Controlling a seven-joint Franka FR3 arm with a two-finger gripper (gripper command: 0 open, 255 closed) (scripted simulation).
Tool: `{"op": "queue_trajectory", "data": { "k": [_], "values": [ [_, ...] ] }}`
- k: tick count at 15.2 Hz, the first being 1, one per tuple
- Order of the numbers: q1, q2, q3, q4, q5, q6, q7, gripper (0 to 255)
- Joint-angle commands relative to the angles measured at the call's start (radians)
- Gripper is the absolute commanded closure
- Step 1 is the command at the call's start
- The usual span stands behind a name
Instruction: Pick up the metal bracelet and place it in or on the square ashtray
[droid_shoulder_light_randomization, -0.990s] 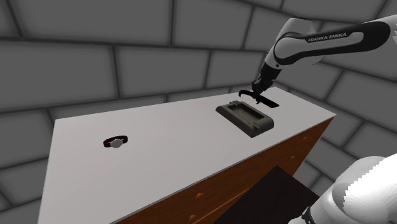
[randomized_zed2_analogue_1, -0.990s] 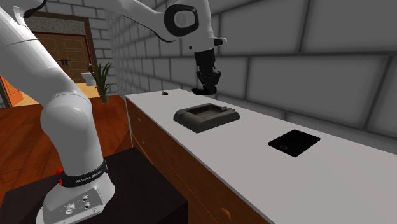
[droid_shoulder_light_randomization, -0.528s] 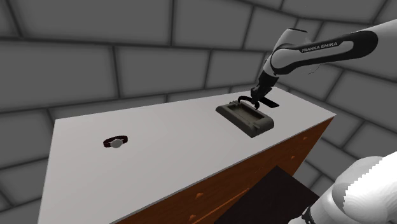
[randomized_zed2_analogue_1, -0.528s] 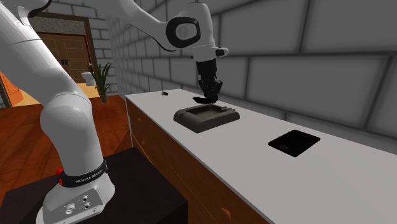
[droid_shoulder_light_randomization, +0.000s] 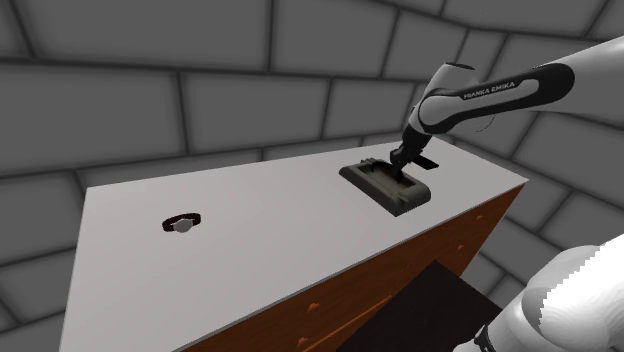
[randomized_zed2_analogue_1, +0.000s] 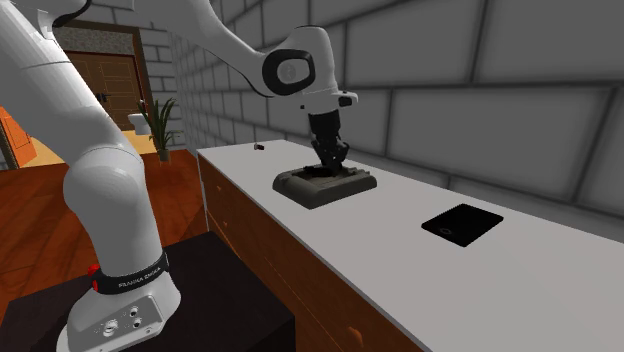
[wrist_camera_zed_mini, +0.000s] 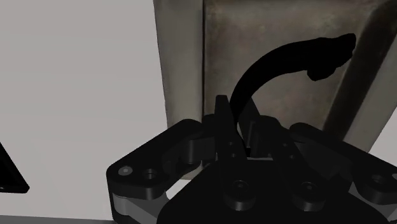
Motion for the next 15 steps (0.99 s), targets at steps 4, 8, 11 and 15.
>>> {"op": "queue_trajectory", "data": {
  "k": [4,8,11,15],
  "values": [
    [0.0,0.001,0.0,-0.004,0.0,0.006,0.0,255],
    [0.0,0.001,0.0,-0.004,0.0,0.006,0.0,0],
    [0.0,0.001,0.0,-0.004,0.0,0.006,0.0,0],
    [-0.003,-0.064,0.008,0.04,-0.006,-0.103,0.006,0]
  ]
}}
